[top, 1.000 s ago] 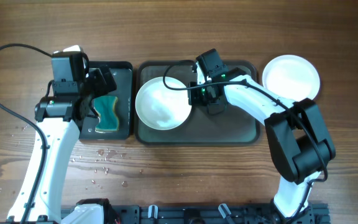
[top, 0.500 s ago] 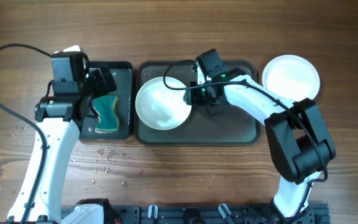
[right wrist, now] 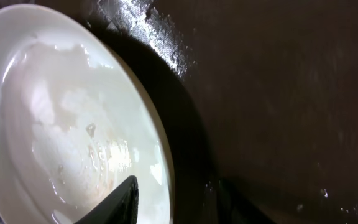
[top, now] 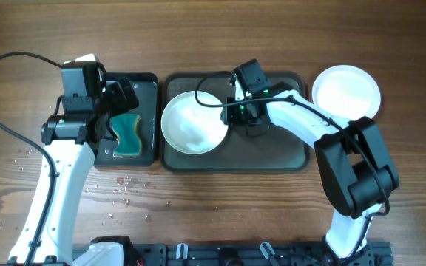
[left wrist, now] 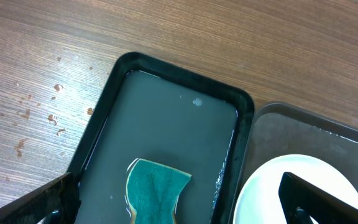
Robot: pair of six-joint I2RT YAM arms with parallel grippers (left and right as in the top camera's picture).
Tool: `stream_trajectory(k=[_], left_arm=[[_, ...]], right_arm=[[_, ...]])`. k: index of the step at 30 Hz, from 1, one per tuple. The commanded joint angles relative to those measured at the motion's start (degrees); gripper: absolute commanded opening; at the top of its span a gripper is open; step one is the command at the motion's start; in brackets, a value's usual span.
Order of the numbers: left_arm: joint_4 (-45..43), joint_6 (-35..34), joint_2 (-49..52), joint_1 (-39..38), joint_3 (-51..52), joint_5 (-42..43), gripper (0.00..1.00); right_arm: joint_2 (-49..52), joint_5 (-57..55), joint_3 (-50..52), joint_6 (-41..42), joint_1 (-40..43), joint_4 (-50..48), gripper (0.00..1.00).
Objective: Clean dirty plates on tray and stack at the side
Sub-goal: 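Release the sponge into the water tray and raise the left gripper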
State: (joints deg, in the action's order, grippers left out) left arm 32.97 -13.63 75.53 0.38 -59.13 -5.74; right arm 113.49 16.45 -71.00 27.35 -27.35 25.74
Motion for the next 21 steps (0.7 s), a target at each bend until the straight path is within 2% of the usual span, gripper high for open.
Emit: stream_trajectory(k=[1,4,7,9,21], left_arm=[[-0.17,-0.50,0.02,0.15,-0.57,-0.15,1.00],[-0.17,-0.50,0.02,0.15,-0.57,-0.15,1.00],[-0.17,-0.50,0.02,0.15,-0.57,-0.15,1.00],[-0.17,-0.50,0.02,0.15,-0.57,-0.15,1.00],[-1.36,-0.33,0.02,0.13,-0.57,-0.48,1.00]], right_arm=[[1.44,-0.61,3.43,3.82,-0.46,-2.73,0.40],[1.42,-0.59,4.85,5.86,-0.44,-4.09,0.31],[1.42,-0.48,4.85,6.10,-0.44,-4.50,0.11],[1.42,-0.13,4.85,6.99,-0.44,-4.79,0.04],[1.42,-0.11,4.85,7.52,-0.44,-5.57,0.04]])
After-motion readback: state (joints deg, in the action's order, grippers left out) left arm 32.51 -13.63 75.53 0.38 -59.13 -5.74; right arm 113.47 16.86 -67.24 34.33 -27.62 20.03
